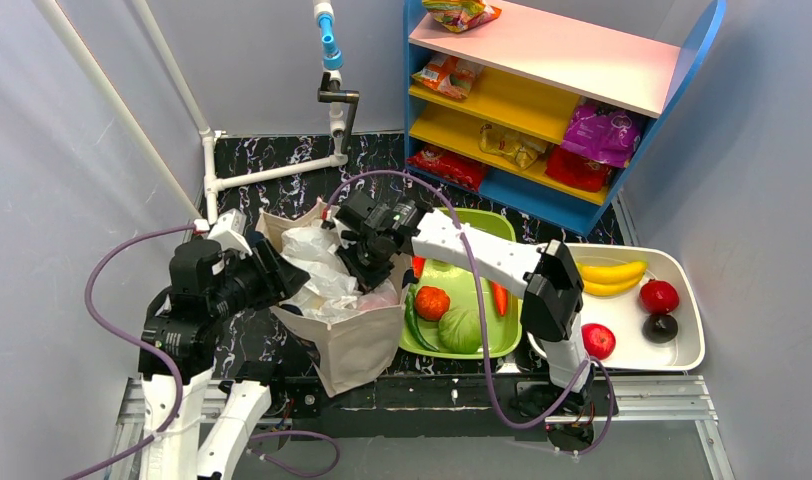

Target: Place the food into the grocery bag and tie it

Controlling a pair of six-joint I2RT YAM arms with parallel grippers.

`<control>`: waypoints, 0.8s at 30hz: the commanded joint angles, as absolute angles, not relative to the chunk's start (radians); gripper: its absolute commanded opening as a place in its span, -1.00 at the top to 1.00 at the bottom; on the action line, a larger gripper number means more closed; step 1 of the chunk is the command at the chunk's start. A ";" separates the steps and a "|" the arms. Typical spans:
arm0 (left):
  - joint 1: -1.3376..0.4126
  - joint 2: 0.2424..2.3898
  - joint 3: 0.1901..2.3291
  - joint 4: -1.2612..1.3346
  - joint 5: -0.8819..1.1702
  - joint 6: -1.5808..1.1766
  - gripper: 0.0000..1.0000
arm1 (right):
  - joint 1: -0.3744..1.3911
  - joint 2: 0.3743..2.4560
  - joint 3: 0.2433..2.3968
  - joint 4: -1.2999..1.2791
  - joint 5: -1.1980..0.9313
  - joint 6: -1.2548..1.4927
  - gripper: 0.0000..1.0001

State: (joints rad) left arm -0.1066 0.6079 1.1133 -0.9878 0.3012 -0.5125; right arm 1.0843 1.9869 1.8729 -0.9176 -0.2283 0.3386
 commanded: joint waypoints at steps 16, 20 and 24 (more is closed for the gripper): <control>-0.107 0.608 1.130 -1.076 0.278 -0.484 -0.11 | 1.236 2.088 2.117 -1.167 -0.089 0.153 0.97; -0.107 0.609 1.189 -1.136 0.259 -0.478 -0.25 | 1.235 2.049 2.202 -1.184 -0.103 0.169 0.97; -0.108 0.614 1.251 -1.184 0.231 -0.470 -0.34 | 1.236 2.045 2.290 -1.251 -0.083 0.199 0.37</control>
State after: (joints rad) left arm -0.1066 0.6136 1.1801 -1.0969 0.2653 -0.4904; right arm 1.2263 2.0933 2.1910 -1.1484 -0.0956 0.1871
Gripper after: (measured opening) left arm 0.658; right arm 0.193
